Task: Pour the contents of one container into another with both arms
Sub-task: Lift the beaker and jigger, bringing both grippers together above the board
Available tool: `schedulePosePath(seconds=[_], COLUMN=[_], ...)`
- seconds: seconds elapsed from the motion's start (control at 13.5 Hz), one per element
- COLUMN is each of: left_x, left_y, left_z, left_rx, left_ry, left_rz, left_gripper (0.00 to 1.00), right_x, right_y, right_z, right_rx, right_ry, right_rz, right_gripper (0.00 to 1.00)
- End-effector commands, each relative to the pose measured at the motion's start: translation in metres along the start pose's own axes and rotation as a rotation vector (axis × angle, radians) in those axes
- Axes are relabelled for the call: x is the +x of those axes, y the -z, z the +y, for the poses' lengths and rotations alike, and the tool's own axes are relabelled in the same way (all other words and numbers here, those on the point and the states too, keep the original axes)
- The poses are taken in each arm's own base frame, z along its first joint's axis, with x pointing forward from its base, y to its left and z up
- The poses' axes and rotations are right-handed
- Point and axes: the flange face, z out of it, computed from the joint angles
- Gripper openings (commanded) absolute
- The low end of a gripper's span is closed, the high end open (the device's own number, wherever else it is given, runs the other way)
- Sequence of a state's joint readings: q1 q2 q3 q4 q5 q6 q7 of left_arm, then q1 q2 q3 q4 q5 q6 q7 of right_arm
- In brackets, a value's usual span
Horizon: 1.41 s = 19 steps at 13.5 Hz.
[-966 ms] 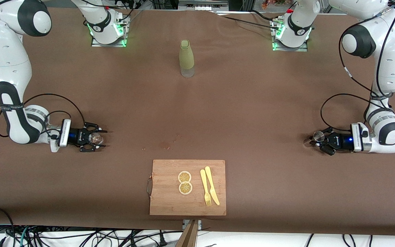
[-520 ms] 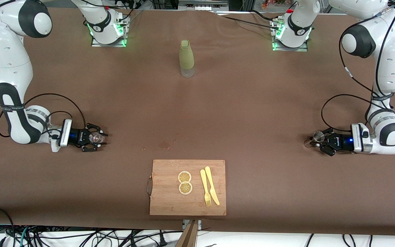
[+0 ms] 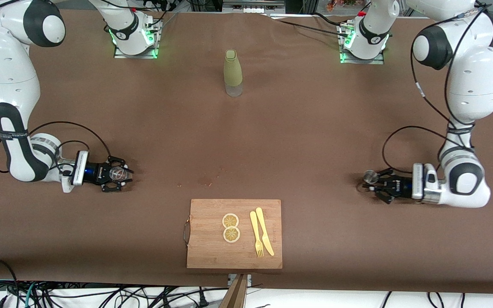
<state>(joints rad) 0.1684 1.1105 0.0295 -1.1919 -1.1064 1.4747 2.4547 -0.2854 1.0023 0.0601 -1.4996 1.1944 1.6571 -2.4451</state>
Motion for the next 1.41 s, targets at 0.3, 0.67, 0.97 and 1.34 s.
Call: schedulePosePath(seconds=[0.3,0.67,0.97,1.34], left_x=[0.087,0.129,0.148,0.163], left_y=[-0.158,-0.283,-0.362,-0.427], left_z=[-0.067,-0.083,-0.076,-0.06], left_rx=[0.022,0.132,0.208,0.305], left_ry=[0.088,0.186,0.241,0.314], left_rz=[0.035,-0.022,-0.094,-0.162], left_gripper=[0.0,0.0,0.0,0.0], right_x=[0.063,0.113,0.126,0.136], right_y=[-0.074,-0.127,-0.169,-0.214], right_z=[0.04,0.059,0.058,0.055], right_rx=[0.019,0.022,0.026,0.005], right_ry=[-0.069,-0.131,-0.139,-0.162], right_rz=[0.032,-0.038,-0.125,-0.18], right_gripper=[0.34,0.34,0.34,0.34])
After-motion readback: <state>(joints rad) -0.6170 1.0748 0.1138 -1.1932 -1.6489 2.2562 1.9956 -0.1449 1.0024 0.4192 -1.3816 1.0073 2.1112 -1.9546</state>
